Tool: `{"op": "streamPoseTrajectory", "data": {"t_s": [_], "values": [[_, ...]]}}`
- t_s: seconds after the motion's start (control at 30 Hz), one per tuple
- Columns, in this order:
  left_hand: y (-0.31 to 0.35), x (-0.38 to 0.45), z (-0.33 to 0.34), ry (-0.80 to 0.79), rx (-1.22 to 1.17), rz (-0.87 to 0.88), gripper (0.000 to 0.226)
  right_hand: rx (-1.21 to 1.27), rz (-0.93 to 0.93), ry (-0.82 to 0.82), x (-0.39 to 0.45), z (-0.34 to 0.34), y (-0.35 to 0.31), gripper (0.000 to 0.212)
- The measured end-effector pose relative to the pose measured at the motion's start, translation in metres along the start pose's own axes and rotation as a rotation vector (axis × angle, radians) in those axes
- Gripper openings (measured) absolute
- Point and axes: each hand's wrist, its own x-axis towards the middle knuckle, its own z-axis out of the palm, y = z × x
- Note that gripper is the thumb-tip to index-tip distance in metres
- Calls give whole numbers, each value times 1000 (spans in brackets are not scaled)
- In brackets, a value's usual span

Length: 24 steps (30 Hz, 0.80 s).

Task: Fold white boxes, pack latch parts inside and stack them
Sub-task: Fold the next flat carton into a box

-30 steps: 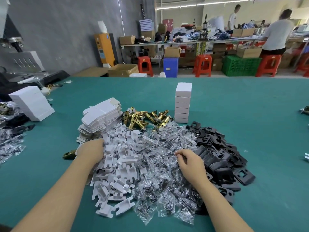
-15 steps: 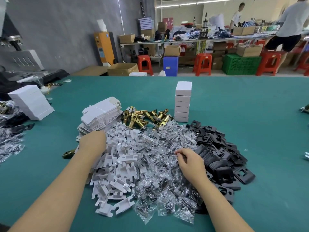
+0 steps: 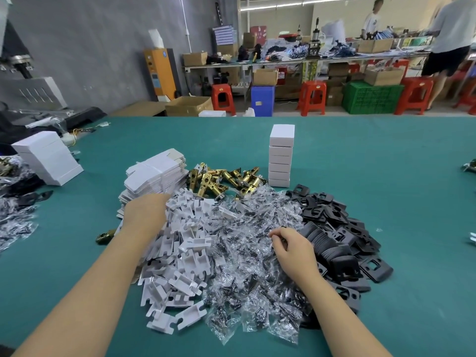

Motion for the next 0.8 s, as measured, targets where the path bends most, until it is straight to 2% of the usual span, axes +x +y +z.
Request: {"op": "streamPoseTrajectory", "data": {"t_s": [0.07, 0.13, 0.2, 0.23, 0.3, 0.4, 0.47, 0.53, 0.63, 0.7, 0.8], "values": [[5, -2, -8, 234, -92, 59, 58, -4, 2, -6, 0, -1, -1, 19], [14, -3, -20, 459, -246, 199, 50, -8, 1, -11, 0, -1, -2, 19], [29, -4, -34, 598, -429, 364, 40, 1, 9, -31, 1, -4, -5, 18], [39, -6, -42, 613, -546, 399, 37, 10, 20, -54, 2, -6, -6, 16], [59, -11, -55, 572, -824, 363, 36, 37, 52, -135, 5, -15, -11, 15], [95, -25, -63, 365, -1254, 240, 43, 155, 96, -196, 12, -34, -22, 27], [119, -35, -59, 188, -1476, 162, 44, 413, 165, -144, 17, -47, -36, 36], [143, -45, -46, 49, -1605, 99, 44, 839, 263, -162, 21, -55, -44, 51], [174, -58, -18, -65, -1667, 41, 49, 1291, 403, -330, 18, -55, -40, 67], [189, -64, -1, -91, -1604, 68, 55, 1408, 414, -408, 11, -48, -31, 69], [202, -64, 14, -141, -1376, 139, 64, 1578, 416, -469, 6, -38, -22, 68]]}}
